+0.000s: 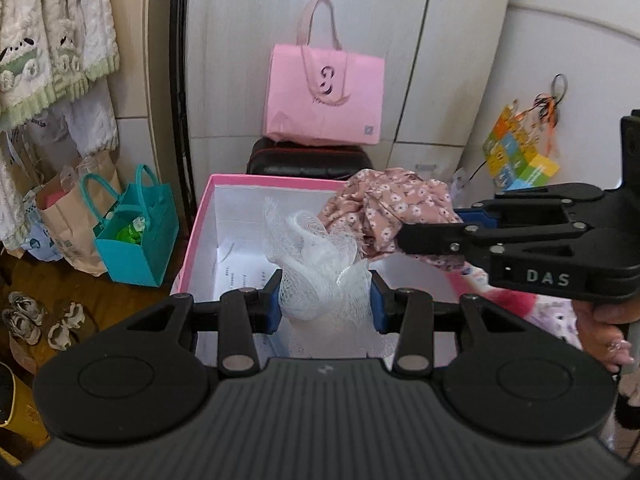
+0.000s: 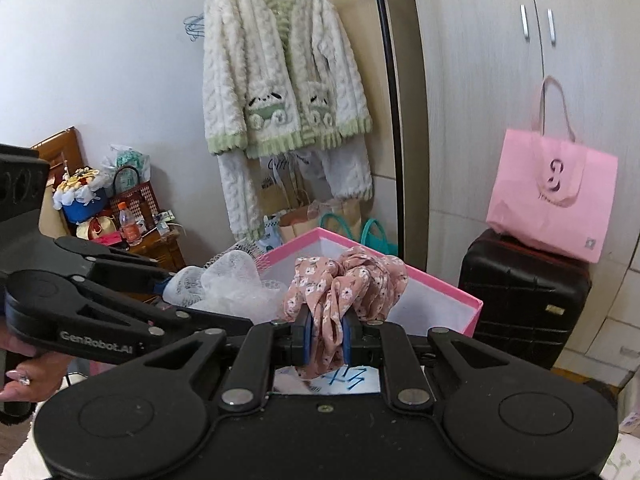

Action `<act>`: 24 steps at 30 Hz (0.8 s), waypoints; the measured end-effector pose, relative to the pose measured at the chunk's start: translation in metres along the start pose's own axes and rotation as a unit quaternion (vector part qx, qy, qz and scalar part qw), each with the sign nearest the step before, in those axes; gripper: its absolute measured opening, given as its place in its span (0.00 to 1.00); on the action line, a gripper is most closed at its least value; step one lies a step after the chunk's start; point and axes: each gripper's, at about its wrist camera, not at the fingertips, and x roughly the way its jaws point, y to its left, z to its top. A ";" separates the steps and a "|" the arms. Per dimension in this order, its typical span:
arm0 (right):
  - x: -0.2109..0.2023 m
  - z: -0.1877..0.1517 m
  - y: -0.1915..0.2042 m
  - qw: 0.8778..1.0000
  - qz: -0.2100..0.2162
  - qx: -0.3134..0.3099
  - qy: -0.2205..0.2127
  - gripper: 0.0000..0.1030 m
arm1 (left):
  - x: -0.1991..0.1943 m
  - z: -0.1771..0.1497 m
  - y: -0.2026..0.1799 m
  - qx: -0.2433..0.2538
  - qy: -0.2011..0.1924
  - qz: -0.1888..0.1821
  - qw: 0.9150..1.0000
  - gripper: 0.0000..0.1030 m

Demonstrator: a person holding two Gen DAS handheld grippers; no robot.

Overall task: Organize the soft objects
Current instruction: 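Carry the mesh puff in the left gripper over the pink box while the right gripper carries the scrunchie, then open the left gripper over the box while the right gripper opens to drop the scrunchie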

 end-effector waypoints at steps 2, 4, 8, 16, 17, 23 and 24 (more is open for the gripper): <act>0.009 -0.001 -0.007 1.000 -0.003 0.002 0.006 0.17 | 0.012 0.002 0.004 0.000 0.012 0.004 1.000 0.39; 0.018 -0.001 -0.011 1.000 0.000 0.003 0.011 0.18 | 0.022 0.005 0.010 -0.006 0.021 0.007 1.000 0.40; 0.033 -0.003 -0.013 0.999 0.012 -0.013 0.026 0.21 | 0.032 0.009 0.013 -0.008 0.025 0.020 0.999 0.50; 0.025 -0.012 -0.013 1.000 -0.005 -0.026 0.010 0.62 | 0.016 0.002 0.016 -0.013 0.012 0.017 1.000 0.69; 0.020 -0.012 -0.013 1.000 -0.003 -0.026 0.006 0.62 | 0.010 0.000 0.015 -0.012 0.006 0.014 1.000 0.69; -0.020 -0.019 0.005 0.999 0.001 -0.043 0.000 0.62 | -0.029 -0.009 0.006 0.013 -0.016 0.009 1.000 0.70; -0.026 -0.022 0.010 0.999 -0.003 -0.049 0.002 0.63 | -0.036 -0.011 0.003 0.019 -0.017 0.008 1.000 0.70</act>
